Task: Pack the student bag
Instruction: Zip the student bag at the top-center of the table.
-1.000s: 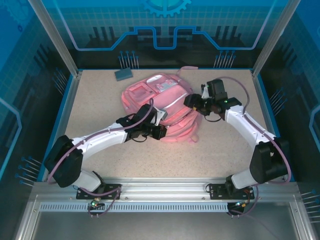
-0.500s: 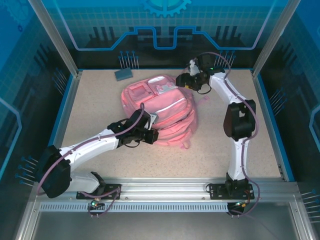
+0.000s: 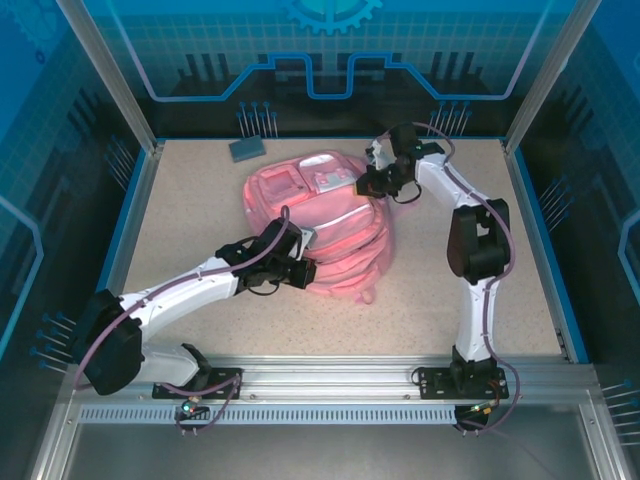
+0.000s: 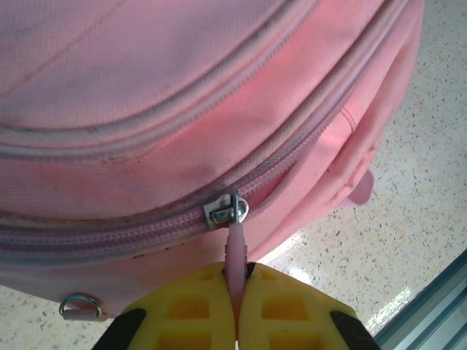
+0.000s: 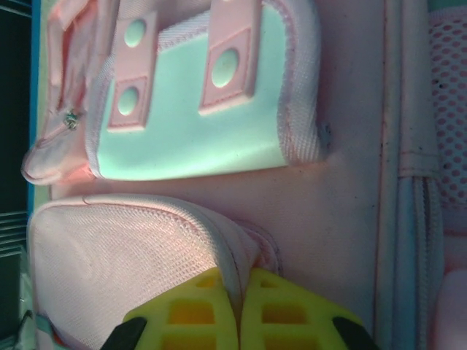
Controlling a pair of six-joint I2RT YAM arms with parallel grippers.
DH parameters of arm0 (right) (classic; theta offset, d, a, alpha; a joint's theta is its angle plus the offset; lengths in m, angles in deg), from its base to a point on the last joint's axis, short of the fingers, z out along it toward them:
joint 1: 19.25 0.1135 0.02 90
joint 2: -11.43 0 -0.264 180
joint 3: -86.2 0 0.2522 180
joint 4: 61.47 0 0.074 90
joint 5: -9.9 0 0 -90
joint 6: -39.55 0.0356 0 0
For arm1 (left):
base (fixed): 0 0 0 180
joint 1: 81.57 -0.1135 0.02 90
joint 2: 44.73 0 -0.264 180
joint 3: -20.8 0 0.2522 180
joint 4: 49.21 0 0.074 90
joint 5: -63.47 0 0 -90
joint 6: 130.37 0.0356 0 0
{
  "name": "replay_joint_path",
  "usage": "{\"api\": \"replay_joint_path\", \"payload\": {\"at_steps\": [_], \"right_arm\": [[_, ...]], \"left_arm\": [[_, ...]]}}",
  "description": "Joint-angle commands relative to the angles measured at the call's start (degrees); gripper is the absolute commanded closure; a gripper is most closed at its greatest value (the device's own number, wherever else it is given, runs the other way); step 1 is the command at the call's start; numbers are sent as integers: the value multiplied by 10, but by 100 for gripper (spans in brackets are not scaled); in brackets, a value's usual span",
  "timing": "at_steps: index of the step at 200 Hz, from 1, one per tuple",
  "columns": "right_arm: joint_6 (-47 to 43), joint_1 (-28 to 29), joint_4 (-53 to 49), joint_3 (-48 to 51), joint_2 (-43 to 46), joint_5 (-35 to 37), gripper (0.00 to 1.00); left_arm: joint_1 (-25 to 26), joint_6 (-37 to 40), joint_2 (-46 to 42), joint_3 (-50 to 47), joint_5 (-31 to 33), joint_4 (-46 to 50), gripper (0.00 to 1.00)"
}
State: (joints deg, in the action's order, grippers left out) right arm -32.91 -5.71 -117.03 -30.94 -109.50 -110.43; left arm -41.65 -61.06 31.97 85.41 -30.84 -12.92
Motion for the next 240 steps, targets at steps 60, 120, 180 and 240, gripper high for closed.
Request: {"api": "replay_joint_path", "payload": {"at_steps": [60, 120, 180, 240], "right_arm": [[317, -32, 240, 408, 329, 165, 100], [493, 64, 305, 512, 404, 288, 100], [613, 146, 307, 515, 405, 411, 100], [611, 171, 360, 503, 385, 375, 100]], "left_arm": [[-10, 48, 104, 133, 9, -4, 100], [-33, 96, 98, 133, -37, 33, 100], [-5, 74, 57, 94, -82, 25, 100], [4, 46, 78, 93, -113, -25, 100]]}}
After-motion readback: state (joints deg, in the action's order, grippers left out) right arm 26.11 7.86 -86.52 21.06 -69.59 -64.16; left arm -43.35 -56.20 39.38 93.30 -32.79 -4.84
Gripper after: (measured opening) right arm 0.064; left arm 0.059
